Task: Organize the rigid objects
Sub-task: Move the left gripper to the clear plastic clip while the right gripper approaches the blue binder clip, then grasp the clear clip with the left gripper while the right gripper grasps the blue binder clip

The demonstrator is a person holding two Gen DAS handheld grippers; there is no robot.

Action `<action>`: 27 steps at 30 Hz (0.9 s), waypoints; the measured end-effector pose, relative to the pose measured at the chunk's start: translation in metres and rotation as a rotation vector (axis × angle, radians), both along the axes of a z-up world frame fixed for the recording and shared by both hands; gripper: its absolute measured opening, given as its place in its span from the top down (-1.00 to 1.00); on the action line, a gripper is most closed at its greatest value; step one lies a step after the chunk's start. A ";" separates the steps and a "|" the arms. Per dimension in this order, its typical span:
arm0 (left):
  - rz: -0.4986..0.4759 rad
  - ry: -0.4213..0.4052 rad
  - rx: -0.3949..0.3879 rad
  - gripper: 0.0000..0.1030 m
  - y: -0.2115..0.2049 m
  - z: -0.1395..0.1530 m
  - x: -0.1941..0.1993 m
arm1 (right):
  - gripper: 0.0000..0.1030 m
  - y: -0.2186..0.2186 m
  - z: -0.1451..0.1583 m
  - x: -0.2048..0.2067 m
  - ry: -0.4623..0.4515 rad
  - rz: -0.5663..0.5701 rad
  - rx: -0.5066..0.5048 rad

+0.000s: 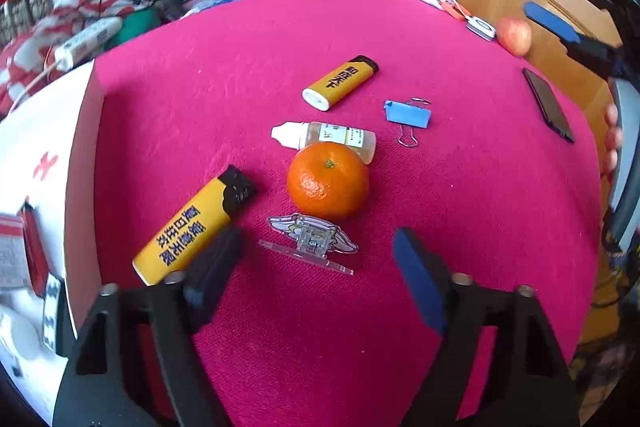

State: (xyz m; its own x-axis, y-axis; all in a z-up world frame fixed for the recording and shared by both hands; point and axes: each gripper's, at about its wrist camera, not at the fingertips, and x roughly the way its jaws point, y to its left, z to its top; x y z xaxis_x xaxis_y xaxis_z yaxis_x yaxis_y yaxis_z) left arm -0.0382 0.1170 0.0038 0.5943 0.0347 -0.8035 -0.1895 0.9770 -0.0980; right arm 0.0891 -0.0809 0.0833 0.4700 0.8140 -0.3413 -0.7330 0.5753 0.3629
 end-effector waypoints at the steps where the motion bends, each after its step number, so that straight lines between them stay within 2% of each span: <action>1: -0.005 0.000 0.005 -0.39 0.000 0.000 0.000 | -0.76 0.001 -0.001 0.001 0.005 0.001 -0.005; 4: -0.011 -0.009 0.003 -0.36 0.001 0.000 0.001 | -0.76 0.009 -0.004 0.001 0.015 0.015 -0.026; 5: -0.015 -0.011 0.010 -0.24 0.000 0.000 0.001 | -0.76 0.011 -0.005 0.001 0.016 0.020 -0.032; 7: -0.024 -0.018 0.025 -0.15 -0.002 0.000 0.000 | -0.76 0.020 -0.008 -0.001 0.016 0.045 -0.057; 8: -0.025 -0.021 0.033 0.03 -0.002 0.000 -0.001 | -0.76 0.023 -0.010 -0.003 0.016 0.057 -0.069; 9: -0.022 -0.024 0.042 0.10 -0.003 0.000 -0.001 | -0.76 0.028 -0.012 -0.005 0.017 0.075 -0.089; 14: -0.002 -0.042 -0.016 0.10 0.002 0.002 -0.016 | -0.76 0.046 -0.024 -0.015 0.026 0.142 -0.167; 16: 0.008 -0.046 -0.036 0.10 0.001 0.004 -0.024 | -0.76 0.055 -0.031 -0.021 0.021 0.193 -0.227; 18: 0.017 -0.051 -0.049 0.10 -0.001 0.005 -0.036 | -0.76 0.062 -0.038 -0.025 -0.021 0.214 -0.300; 20: 0.025 -0.062 -0.064 0.10 -0.004 0.007 -0.046 | -0.76 0.064 -0.044 -0.021 -0.053 0.186 -0.368; 23: 0.036 -0.083 -0.089 0.10 -0.005 0.008 -0.057 | -0.73 0.061 -0.052 -0.009 -0.029 0.203 -0.403; 27: 0.044 -0.091 -0.102 0.10 -0.004 0.008 -0.058 | -0.62 0.074 -0.063 -0.018 -0.037 0.286 -0.467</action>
